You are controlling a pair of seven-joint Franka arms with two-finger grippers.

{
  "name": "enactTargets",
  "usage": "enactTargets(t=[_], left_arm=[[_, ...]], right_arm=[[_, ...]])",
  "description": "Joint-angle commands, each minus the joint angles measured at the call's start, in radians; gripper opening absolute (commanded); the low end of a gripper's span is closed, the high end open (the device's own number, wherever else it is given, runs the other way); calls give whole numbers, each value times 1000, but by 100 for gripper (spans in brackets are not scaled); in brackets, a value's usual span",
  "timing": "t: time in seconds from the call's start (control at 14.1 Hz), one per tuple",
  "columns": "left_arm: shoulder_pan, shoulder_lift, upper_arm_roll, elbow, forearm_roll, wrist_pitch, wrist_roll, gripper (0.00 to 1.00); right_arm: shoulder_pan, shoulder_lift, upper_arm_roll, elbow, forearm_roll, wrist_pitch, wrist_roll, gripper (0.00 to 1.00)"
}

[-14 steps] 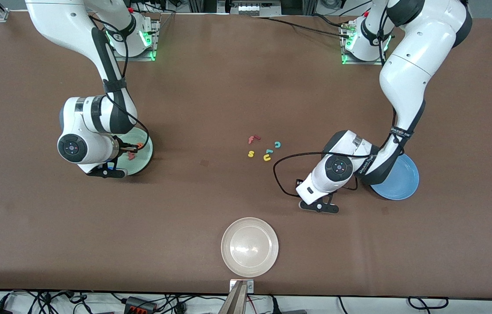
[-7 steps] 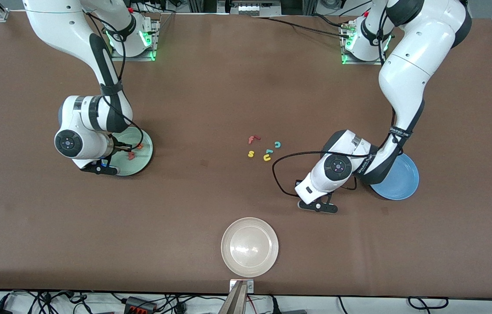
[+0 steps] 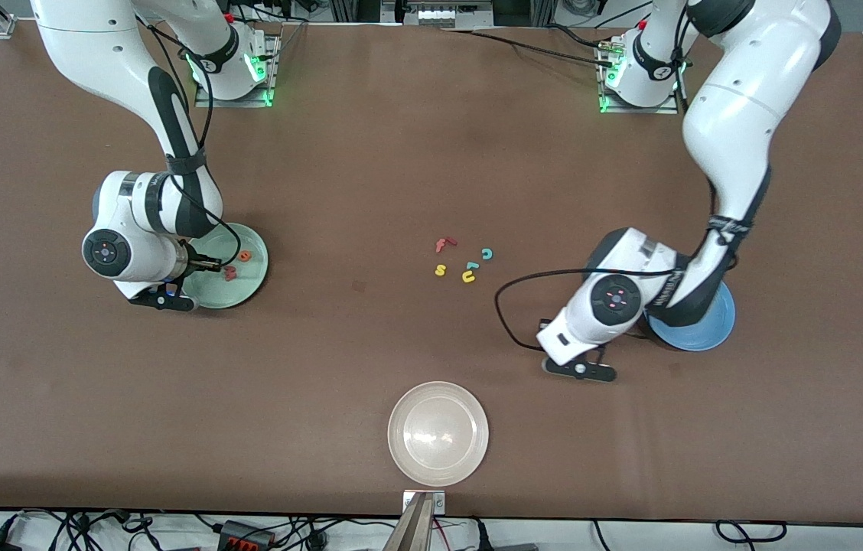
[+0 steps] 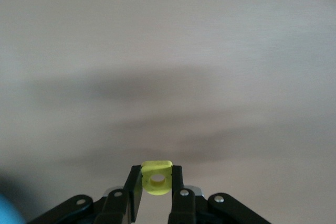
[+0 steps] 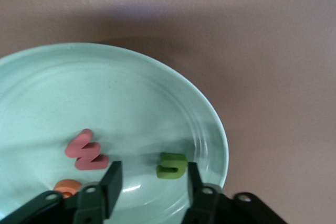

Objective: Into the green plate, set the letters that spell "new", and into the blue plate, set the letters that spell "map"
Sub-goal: 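Release the u on the green plate while the left gripper drops a on blue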

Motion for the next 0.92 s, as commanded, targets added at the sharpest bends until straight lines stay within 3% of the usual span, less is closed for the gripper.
enactTargets(t=[0.0, 0.21, 0.43, 0.5, 0.57, 0.64, 0.85], left_arm=[[113, -85, -13, -21, 9, -139, 132, 10], [191, -88, -13, -32, 5, -264, 250, 13], [280, -88, -13, -109, 5, -274, 327, 18], [300, -88, -13, -130, 5, -274, 341, 25], [305, -88, -12, -132, 6, -274, 345, 42], [308, -88, -13, -124, 8, -274, 356, 99], [293, -122, -25, -92, 6, -277, 353, 100]], right_arm=[[-11, -82, -10, 28, 6, -81, -4, 100], [-13, -143, -27, 94, 8, -176, 1, 100], [-21, -157, -49, 186, 15, -236, -6, 100], [-25, -157, -55, 220, 15, -263, -6, 100], [-30, -157, -65, 257, 17, -292, -12, 100], [-31, -160, -69, 280, 17, -317, -22, 100], [-24, -203, -59, 338, 14, -333, -13, 100]])
